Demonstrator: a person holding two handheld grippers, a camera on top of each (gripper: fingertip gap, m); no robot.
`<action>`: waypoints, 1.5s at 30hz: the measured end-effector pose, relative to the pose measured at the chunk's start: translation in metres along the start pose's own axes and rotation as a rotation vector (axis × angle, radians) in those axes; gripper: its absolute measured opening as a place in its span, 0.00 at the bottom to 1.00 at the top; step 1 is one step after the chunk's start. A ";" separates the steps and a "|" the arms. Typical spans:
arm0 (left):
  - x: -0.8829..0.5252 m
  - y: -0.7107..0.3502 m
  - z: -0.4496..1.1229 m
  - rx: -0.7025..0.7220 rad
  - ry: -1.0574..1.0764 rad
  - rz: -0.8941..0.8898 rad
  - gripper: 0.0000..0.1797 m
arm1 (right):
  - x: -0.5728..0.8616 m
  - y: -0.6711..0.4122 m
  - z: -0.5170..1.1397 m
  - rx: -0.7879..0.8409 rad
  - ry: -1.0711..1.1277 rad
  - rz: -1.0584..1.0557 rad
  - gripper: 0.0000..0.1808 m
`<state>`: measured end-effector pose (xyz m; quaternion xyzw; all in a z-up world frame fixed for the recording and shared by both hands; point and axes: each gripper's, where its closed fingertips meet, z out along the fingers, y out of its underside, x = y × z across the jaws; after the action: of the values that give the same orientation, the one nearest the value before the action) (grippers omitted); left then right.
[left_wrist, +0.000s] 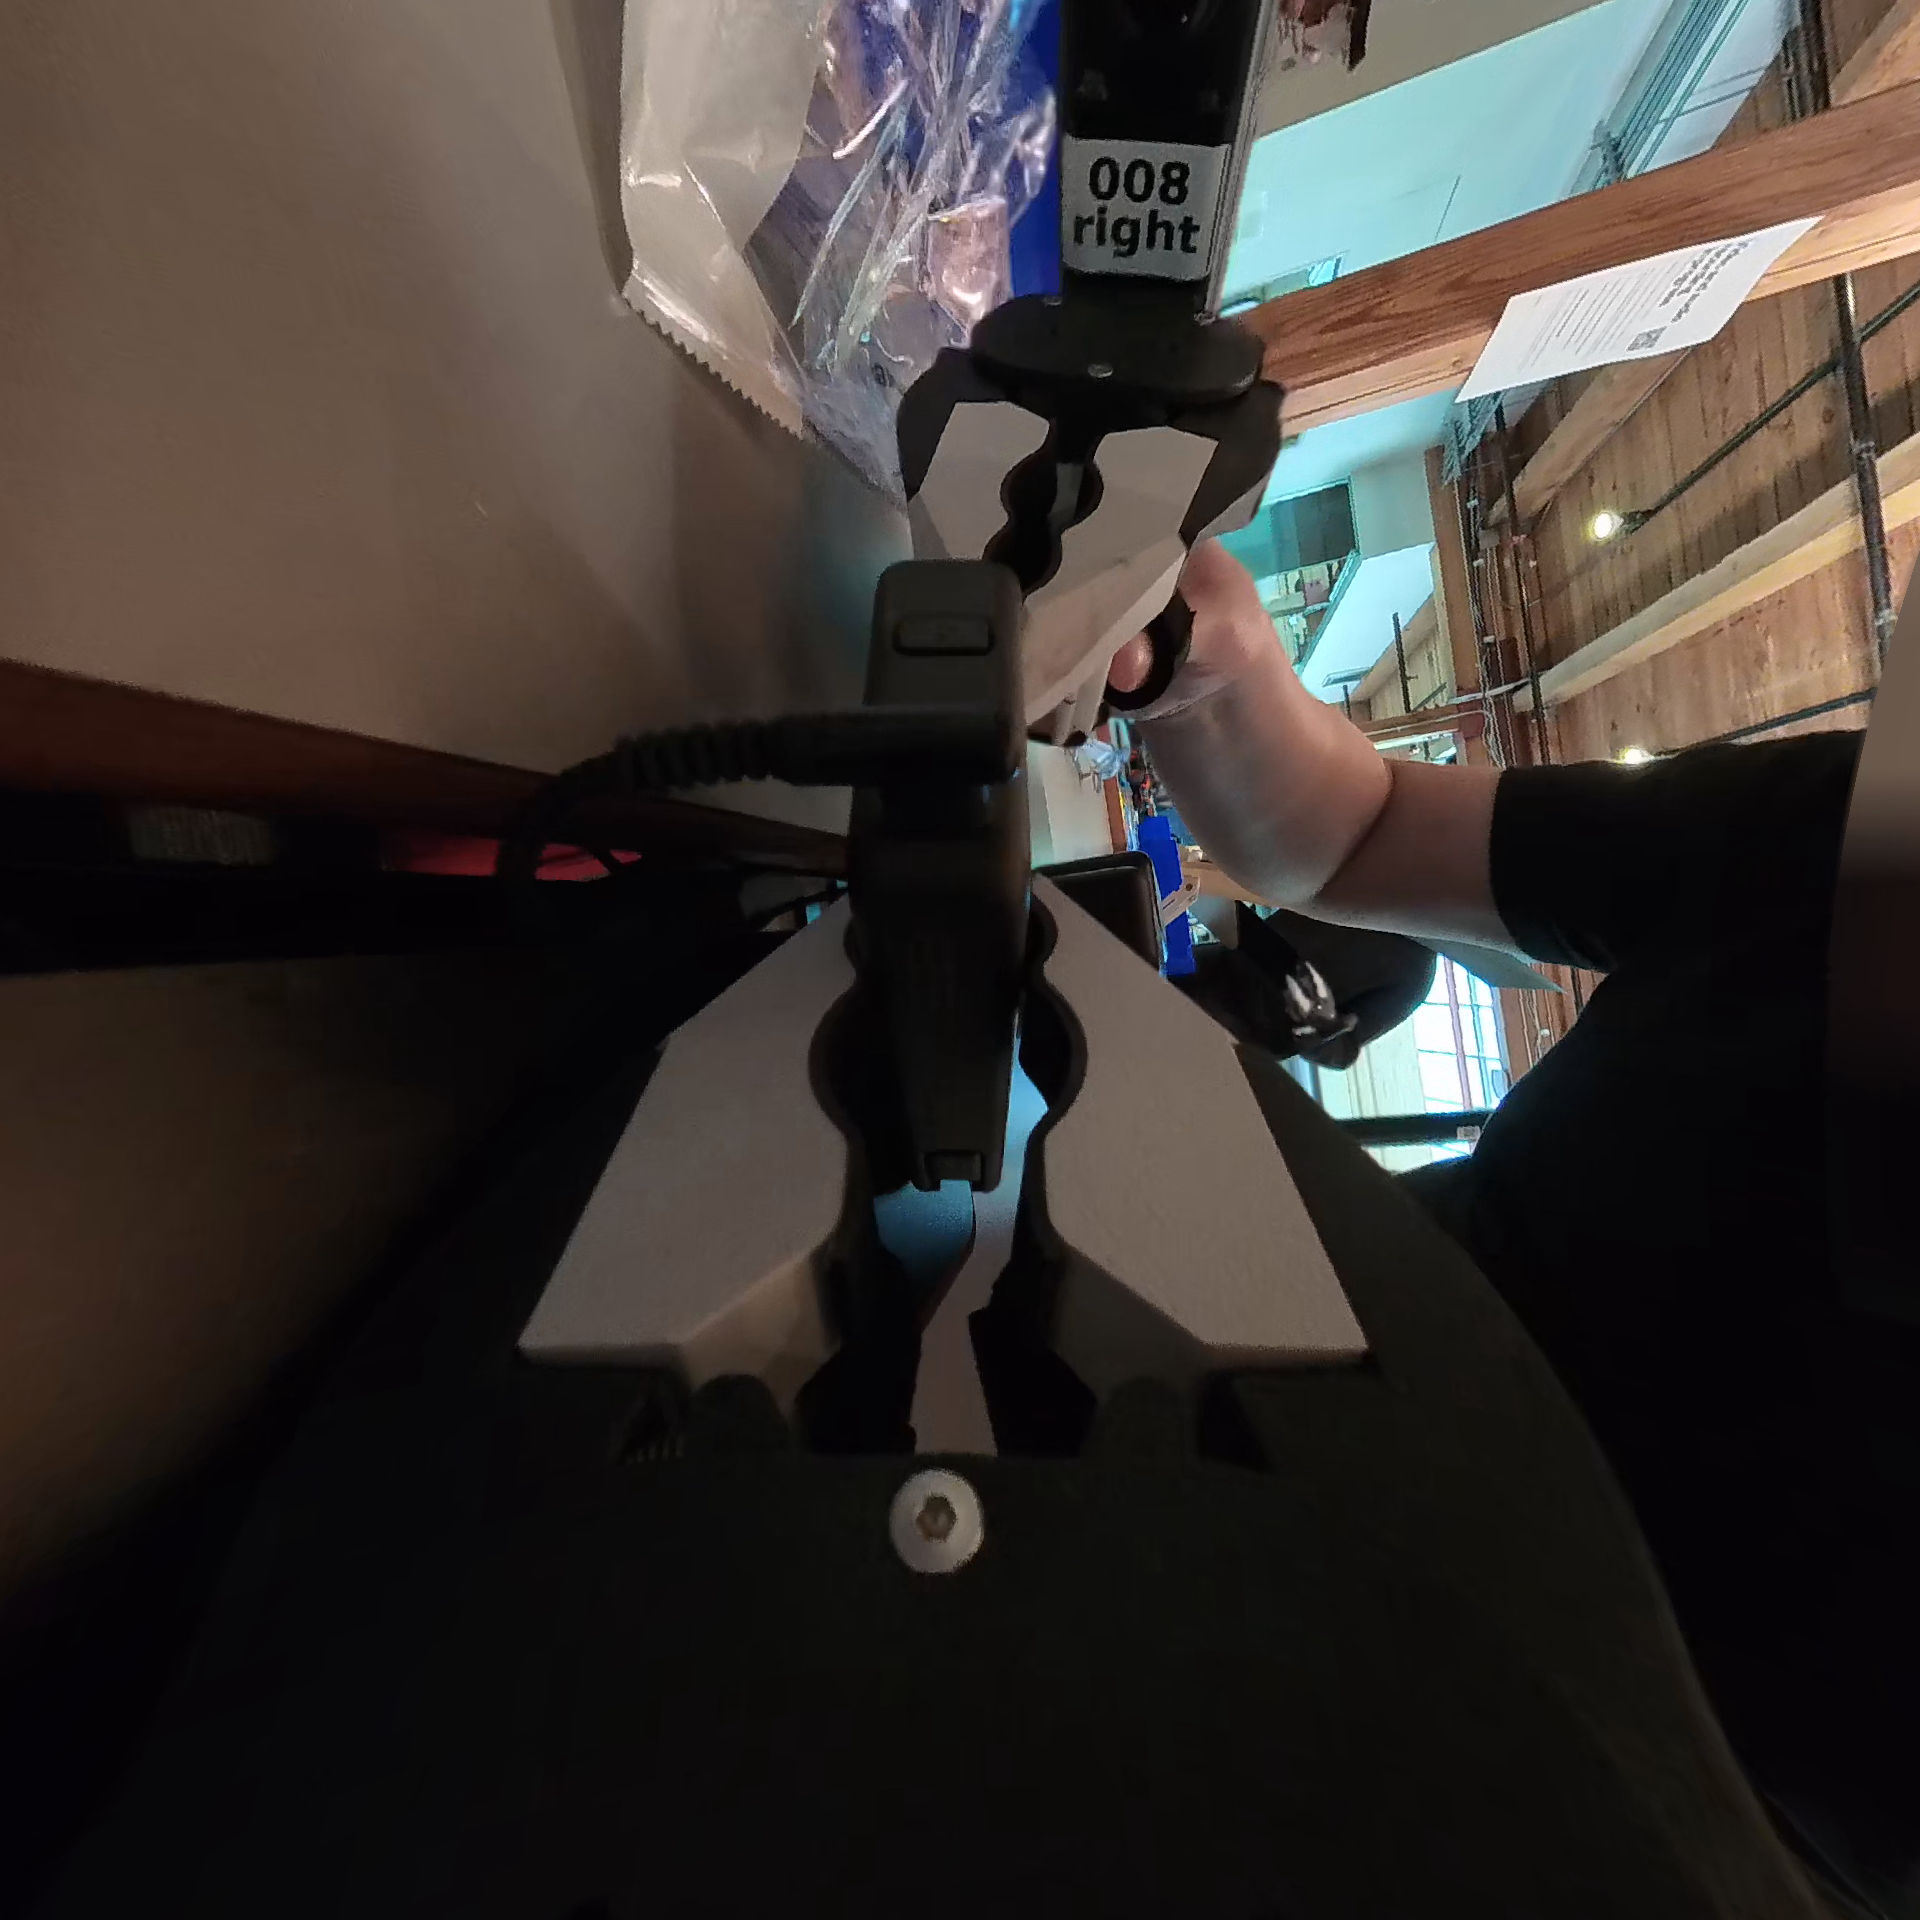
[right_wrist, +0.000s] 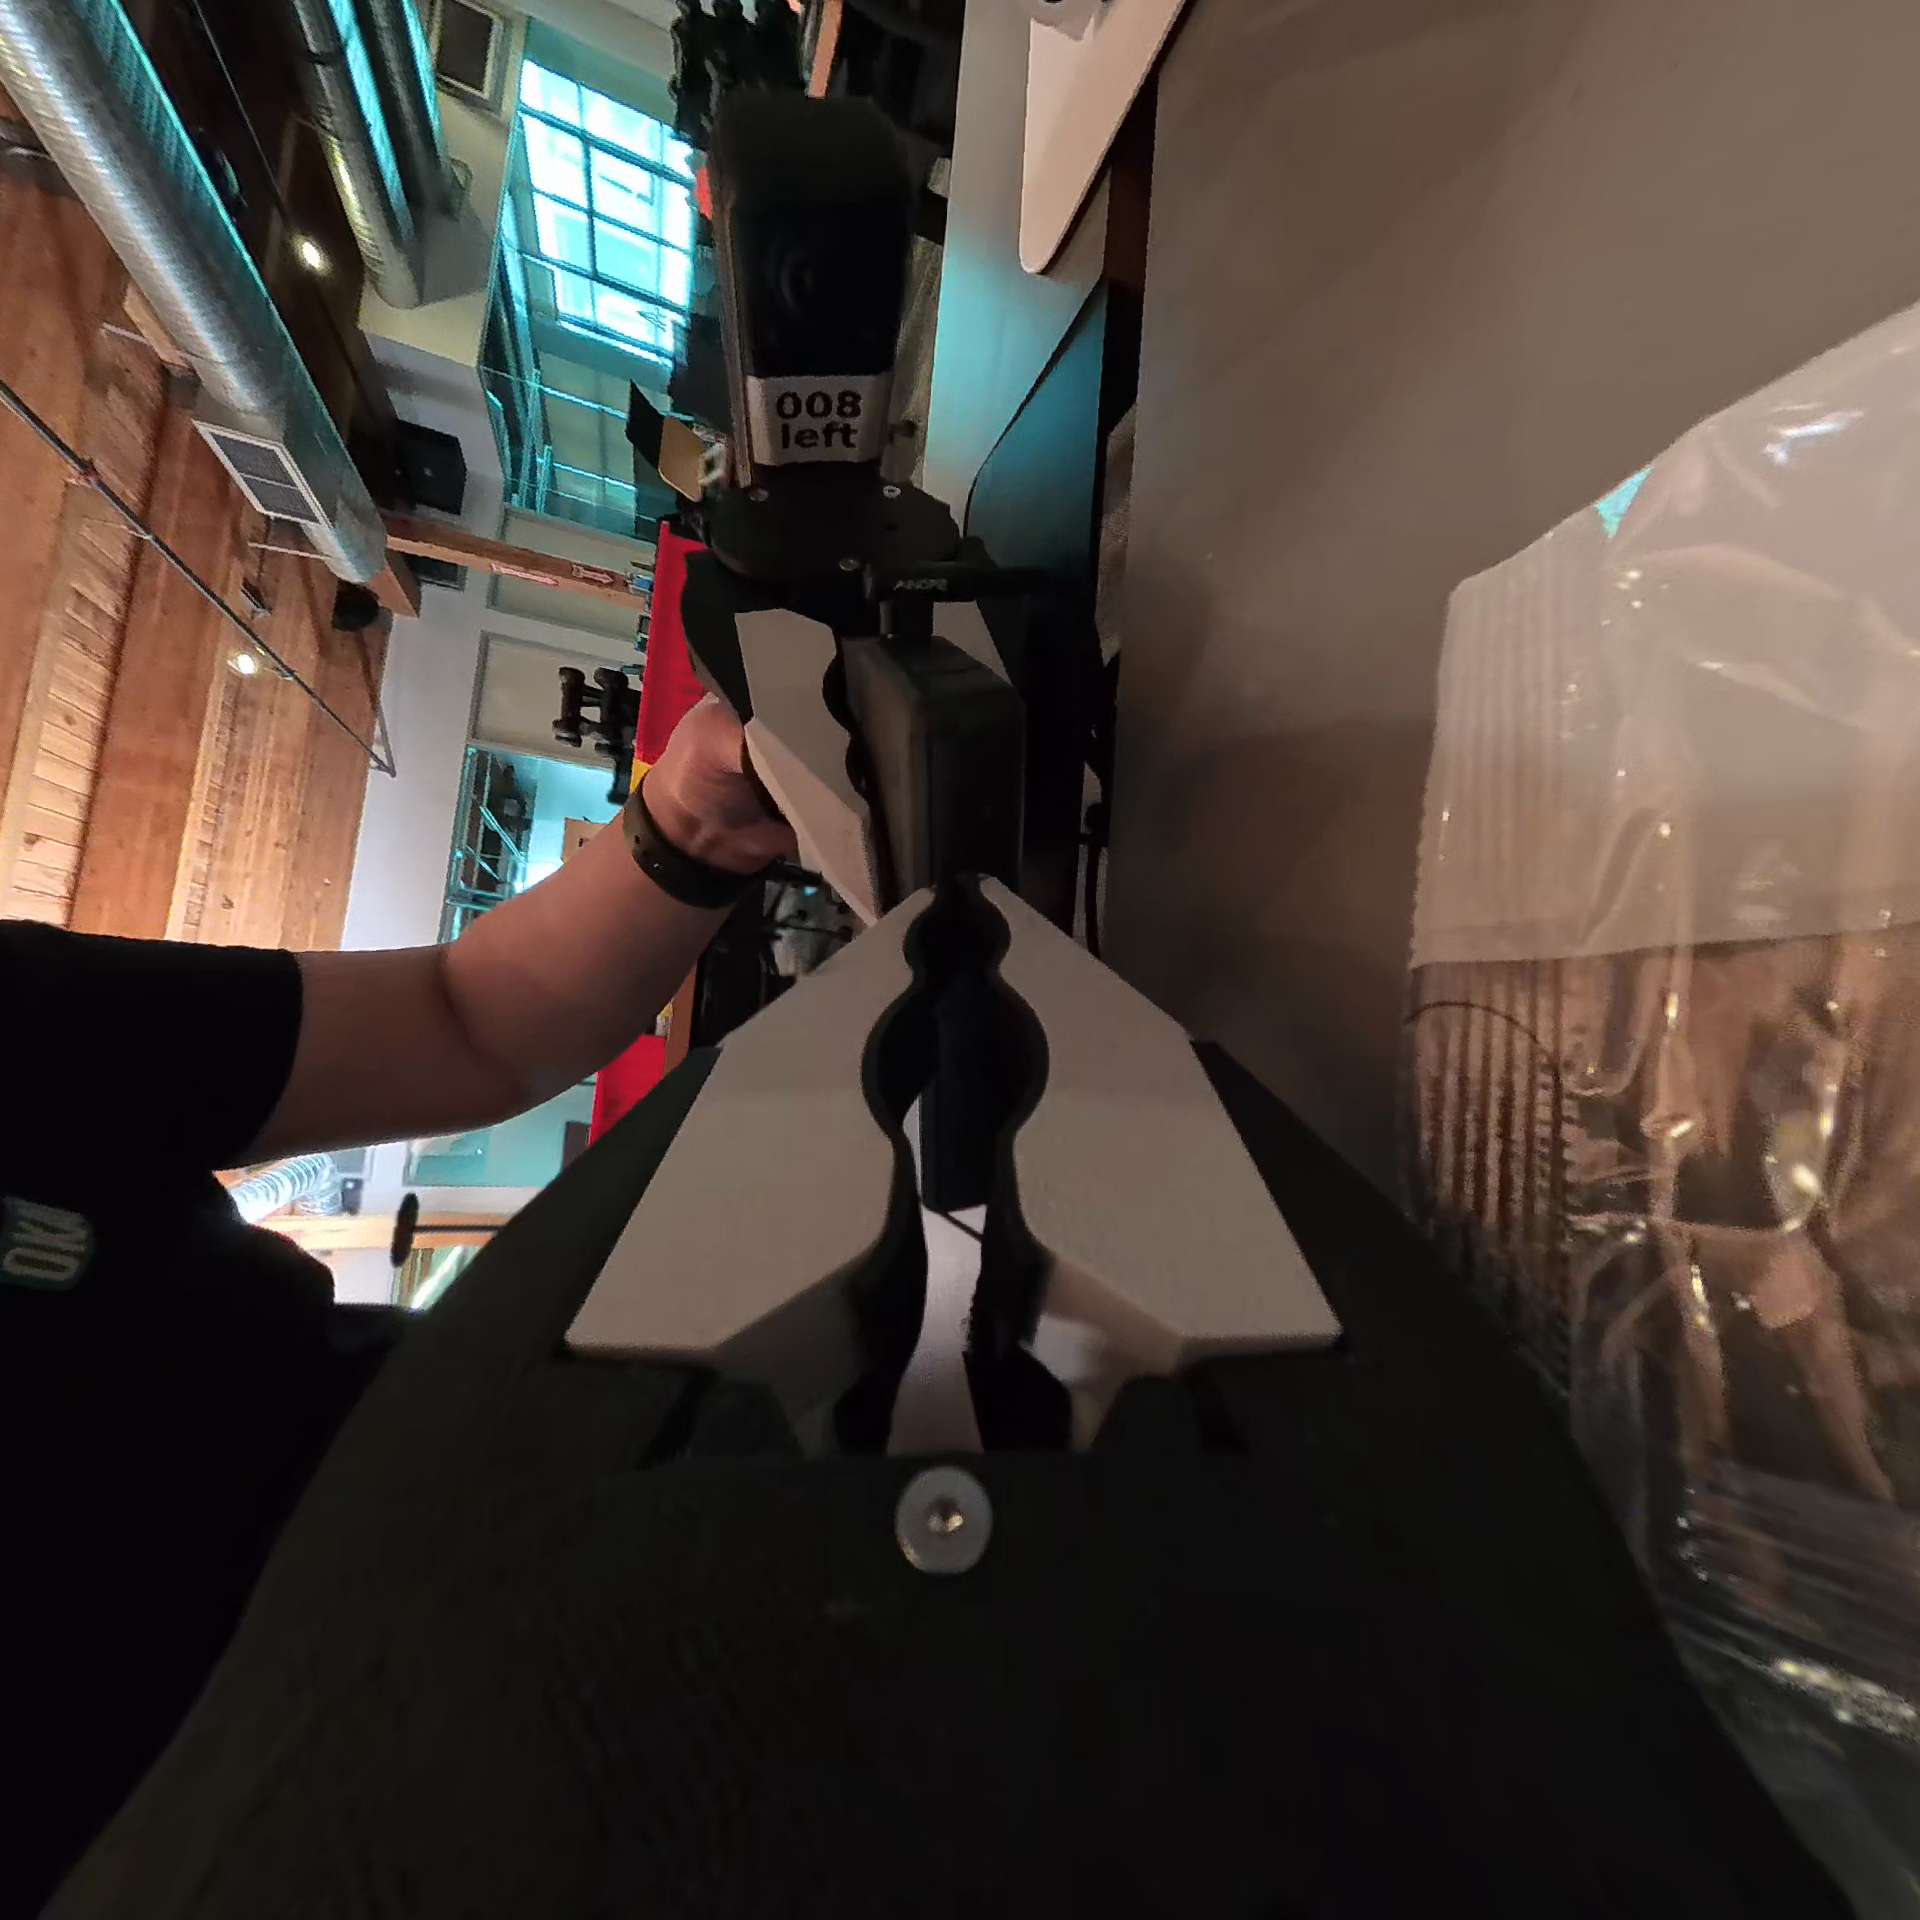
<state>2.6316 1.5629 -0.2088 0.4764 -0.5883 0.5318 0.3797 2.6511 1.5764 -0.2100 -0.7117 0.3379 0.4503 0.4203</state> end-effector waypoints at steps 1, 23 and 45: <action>0.000 -0.001 0.000 0.007 -0.002 -0.003 0.12 | 0.001 -0.002 0.001 0.016 -0.016 -0.005 0.00; -0.012 0.008 -0.044 0.138 -0.423 -0.266 0.25 | 0.008 0.021 0.000 -0.038 0.105 -0.104 0.00; 0.029 0.001 -0.131 0.340 -0.699 0.161 0.25 | -0.075 0.006 -0.045 0.229 -0.038 -0.439 0.12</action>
<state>2.6156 1.6876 -0.1619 0.6370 -0.6212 0.4554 0.0293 2.6344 1.5406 -0.1318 -0.7070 0.2160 0.3203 0.5924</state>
